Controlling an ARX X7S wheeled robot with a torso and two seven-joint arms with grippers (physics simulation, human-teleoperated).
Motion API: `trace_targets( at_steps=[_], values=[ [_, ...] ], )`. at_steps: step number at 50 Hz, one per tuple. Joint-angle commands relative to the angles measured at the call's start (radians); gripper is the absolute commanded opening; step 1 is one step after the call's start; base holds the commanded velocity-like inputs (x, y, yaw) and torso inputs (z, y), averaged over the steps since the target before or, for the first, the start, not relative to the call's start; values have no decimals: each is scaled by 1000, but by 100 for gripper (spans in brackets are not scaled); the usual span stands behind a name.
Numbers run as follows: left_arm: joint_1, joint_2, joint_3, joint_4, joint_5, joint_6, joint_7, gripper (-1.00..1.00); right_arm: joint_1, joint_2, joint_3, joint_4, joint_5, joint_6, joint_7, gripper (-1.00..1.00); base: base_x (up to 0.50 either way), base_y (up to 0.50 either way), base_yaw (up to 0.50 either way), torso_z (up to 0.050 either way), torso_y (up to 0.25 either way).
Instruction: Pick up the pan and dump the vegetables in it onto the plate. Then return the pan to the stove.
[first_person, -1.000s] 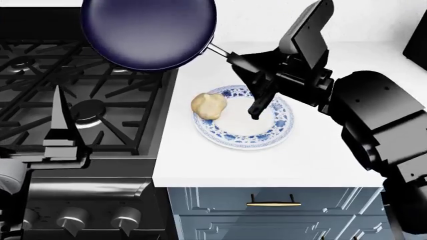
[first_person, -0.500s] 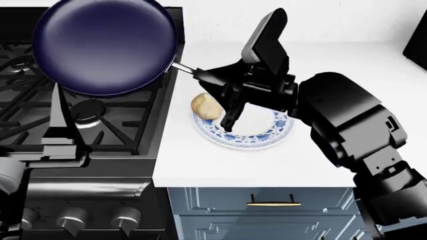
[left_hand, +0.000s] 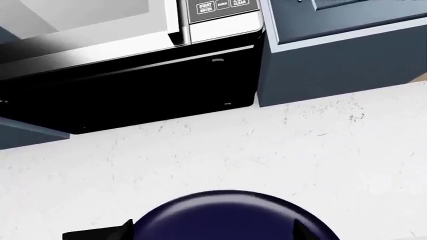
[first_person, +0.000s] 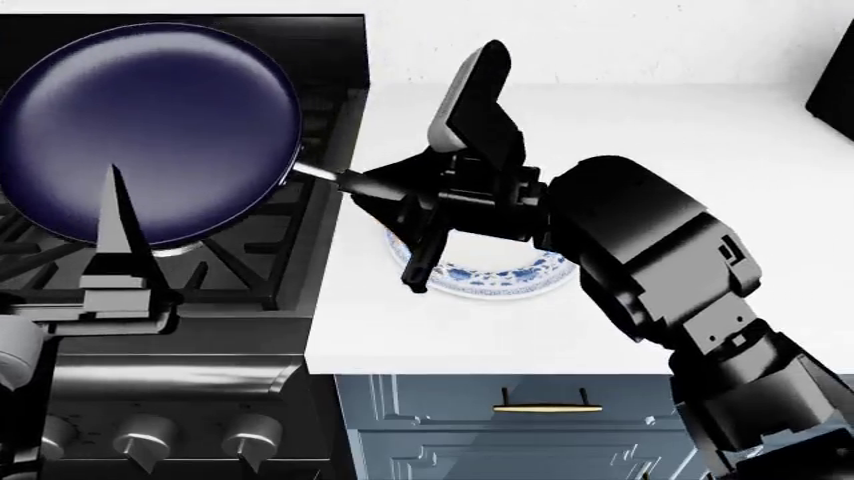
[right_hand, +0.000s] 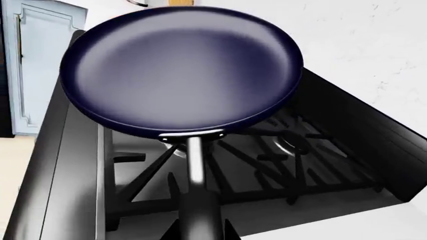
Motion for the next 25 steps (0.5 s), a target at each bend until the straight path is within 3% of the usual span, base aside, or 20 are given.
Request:
trace_targets(
  at_steps=[1, 25],
  values=[
    [-1, -4, -1, 3, -5, -1, -3, 100, 20, -20, 0, -18, -4, -15, 11, -100, 0, 0, 0, 0, 10],
    [25, -6, -13, 6, -3, 18, -6, 100, 31, -58, -55, 9, -25, 21, 29, -100, 0, 0, 0, 1, 1]
  ],
)
